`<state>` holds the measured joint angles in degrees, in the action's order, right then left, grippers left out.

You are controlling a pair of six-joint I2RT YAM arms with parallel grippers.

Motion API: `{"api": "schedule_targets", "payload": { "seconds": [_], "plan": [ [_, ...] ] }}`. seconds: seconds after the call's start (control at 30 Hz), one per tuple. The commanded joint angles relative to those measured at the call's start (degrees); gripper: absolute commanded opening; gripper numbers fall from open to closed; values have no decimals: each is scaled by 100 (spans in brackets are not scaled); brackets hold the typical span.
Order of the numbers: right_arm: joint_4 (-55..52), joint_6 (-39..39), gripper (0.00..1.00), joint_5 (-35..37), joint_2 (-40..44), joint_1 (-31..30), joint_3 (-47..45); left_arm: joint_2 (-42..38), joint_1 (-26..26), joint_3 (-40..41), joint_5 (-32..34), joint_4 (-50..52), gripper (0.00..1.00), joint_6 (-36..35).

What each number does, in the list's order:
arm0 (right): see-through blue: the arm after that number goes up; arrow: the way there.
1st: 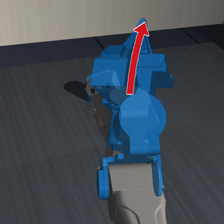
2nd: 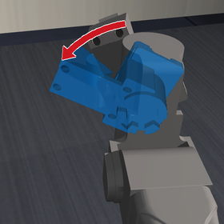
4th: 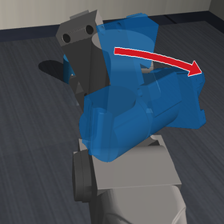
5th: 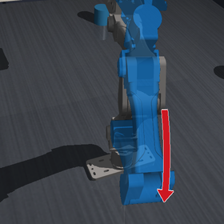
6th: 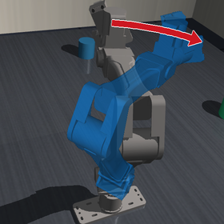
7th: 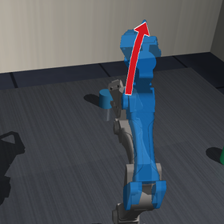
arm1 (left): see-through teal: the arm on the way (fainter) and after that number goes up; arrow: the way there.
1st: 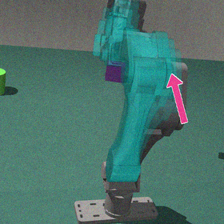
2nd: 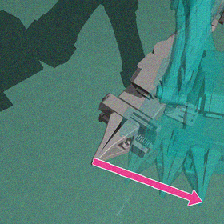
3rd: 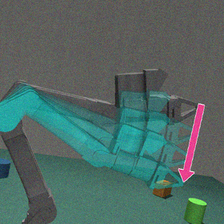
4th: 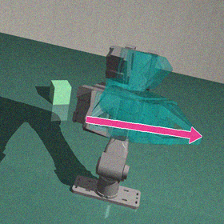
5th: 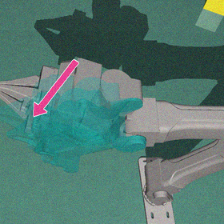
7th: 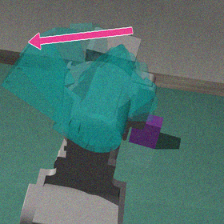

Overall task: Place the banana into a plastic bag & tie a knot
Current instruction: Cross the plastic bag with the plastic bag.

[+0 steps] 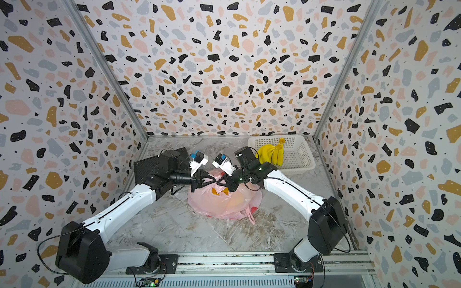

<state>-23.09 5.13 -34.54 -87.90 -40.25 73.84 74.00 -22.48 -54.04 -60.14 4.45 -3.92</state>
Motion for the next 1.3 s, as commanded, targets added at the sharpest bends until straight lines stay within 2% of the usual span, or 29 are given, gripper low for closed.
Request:
{"api": "schedule_targets", "payload": {
  "seconds": [0.0,0.17,0.3,0.43,0.57,0.67,0.73,0.93,1.1,1.27],
  "plan": [
    [243,-19,0,661,114,0,-76,-145,-4,-278,-349,-134,9,-16],
    [608,-93,0,921,250,-36,-268,-487,50,-256,-156,-159,38,230],
    [785,-117,0,993,323,-47,-352,-1034,168,-248,618,-98,60,466],
    [981,-174,0,1069,393,-71,-441,-1361,562,-289,1818,-119,67,1035],
    [1307,-306,0,1148,466,-80,-573,-839,857,-634,2265,286,67,1159],
    [1562,-402,0,1252,492,-97,-638,-116,854,-954,1861,564,56,904],
    [1803,-436,0,1302,525,-114,-715,276,835,-973,1634,559,54,876],
    [2996,-649,0,1590,765,-143,-1210,885,670,-915,1479,453,51,623],
    [3553,-794,0,1841,861,-153,-1436,999,537,-850,1134,398,49,557],
    [3822,-893,0,2034,897,-157,-1509,860,403,-581,1118,262,49,593]
  ]
}}
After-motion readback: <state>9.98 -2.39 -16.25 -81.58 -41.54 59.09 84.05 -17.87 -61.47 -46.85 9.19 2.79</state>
